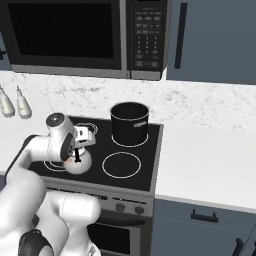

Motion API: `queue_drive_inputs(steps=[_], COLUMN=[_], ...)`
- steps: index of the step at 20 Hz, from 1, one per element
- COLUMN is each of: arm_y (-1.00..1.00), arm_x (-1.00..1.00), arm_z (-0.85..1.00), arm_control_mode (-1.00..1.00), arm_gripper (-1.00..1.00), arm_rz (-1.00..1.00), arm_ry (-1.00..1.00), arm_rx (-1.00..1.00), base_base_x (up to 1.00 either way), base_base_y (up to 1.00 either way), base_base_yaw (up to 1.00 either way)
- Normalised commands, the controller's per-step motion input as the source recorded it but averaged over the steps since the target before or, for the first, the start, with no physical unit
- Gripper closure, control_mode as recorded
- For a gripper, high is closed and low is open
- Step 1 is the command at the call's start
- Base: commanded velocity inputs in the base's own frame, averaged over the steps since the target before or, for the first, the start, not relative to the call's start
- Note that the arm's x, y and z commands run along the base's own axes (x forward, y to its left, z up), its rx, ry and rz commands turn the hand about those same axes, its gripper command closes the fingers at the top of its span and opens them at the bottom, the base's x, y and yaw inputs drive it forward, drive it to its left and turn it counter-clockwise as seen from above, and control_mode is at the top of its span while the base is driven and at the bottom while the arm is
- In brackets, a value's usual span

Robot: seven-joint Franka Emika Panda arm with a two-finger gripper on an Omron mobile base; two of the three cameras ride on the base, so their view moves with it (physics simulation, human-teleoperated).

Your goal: Pick the kettle from the counter and place it on a stove burner. Then turn the burner on.

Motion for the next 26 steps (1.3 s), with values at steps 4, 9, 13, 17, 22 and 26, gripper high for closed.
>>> queue_drive_inputs(steps=[4, 9, 13, 17, 22, 26], arm_y=[0.43, 0.43, 0.40, 0.33, 0.23, 0.30], arm_x=[0.24, 0.37, 0.47, 0.43, 0.20, 0.35], arm_z=[0.00, 0.00, 0.00, 0.00, 0.00, -0.01], arm_control_mode=[-1.00, -1.00, -1.00, -1.00, -1.00, -1.00], arm_gripper=[1.00, 1.00, 1.00, 1.00, 1.00, 1.00], arm_rz=[0.00, 0.00, 0.00, 0.00, 0.00, 0.00], arm_ry=[-0.04, -0.02, 0.00, 0.00, -0.04, -0.05], arm_rx=[0.00, 0.00, 0.00, 0.00, 0.00, 0.00], base_base_x=[0.00, 0.00, 0.00, 0.00, 0.00, 0.00], base_base_y=[0.00, 0.00, 0.00, 0.00, 0.00, 0.00], base_base_yaw=[0.00, 0.00, 0.00, 0.00, 0.00, 0.00])
